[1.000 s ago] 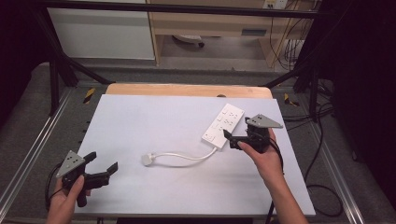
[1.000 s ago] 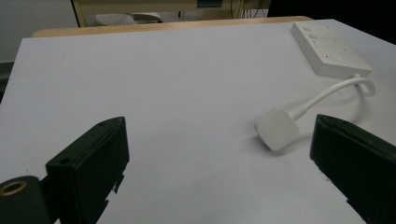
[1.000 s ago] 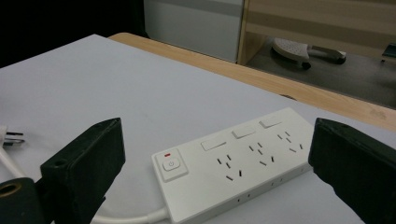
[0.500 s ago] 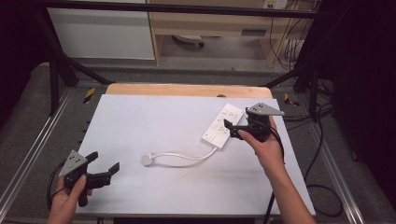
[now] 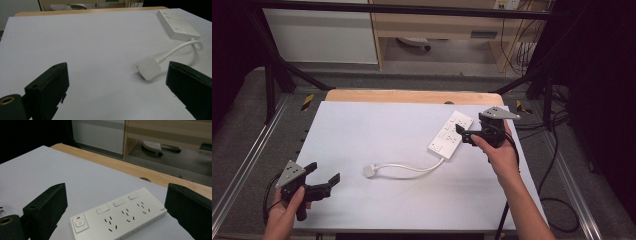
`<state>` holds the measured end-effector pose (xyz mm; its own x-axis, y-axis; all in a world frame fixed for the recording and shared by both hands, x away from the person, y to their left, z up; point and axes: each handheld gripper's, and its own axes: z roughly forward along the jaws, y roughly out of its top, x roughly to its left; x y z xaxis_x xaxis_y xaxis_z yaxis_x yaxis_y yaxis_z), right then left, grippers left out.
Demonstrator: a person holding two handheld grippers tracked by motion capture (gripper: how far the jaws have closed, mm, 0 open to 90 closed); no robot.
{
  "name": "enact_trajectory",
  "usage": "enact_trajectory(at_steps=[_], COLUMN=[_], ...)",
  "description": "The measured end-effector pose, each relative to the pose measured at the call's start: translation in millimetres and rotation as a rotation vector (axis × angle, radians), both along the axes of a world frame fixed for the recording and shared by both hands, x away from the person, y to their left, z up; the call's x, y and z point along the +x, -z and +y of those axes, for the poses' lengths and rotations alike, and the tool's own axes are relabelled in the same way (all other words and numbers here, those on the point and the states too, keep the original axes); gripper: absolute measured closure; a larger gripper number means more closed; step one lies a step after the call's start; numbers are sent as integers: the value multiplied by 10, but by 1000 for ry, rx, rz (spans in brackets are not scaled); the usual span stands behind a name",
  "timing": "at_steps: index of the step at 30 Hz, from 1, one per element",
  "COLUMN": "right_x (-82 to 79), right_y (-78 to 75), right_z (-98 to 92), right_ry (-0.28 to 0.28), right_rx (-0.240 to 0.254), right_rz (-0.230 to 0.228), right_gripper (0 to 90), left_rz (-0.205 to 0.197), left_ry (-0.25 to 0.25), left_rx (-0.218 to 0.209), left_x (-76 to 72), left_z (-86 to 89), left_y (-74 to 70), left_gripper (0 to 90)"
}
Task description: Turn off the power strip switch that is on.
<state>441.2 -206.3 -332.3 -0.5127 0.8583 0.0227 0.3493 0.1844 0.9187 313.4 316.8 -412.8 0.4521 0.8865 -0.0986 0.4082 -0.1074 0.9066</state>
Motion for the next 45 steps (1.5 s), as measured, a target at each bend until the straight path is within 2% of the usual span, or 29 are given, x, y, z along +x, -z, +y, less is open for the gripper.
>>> enact_trajectory(at_steps=[6, 11, 21, 27, 41, 45], right_x=[54, 112, 212, 247, 320, 352], right_y=[-24, -44, -86, -85, -84, -106], right_z=[22, 83, 108, 135, 189, 195], right_ry=[-5, -16, -25, -27, -30, -15], right_rx=[-14, -28, -38, -63, -88, -87], right_rz=[5, 3, 9, 11, -33, -45], right_gripper=[65, 113, 293, 394, 618, 699], left_rz=[-1, 2, -2, -4, -2, -1], left_ry=[-3, 2, 3, 3, 11, 15], left_rx=[1, 5, 5, 5, 6, 9], left_x=[-11, -9, -19, -17, -17, -16], left_z=[-6, -18, -8, -4, -17, -22], left_y=[-3, -1, -5, -5, -4, -3], left_gripper=[48, 48, 48, 48, 48, 48])
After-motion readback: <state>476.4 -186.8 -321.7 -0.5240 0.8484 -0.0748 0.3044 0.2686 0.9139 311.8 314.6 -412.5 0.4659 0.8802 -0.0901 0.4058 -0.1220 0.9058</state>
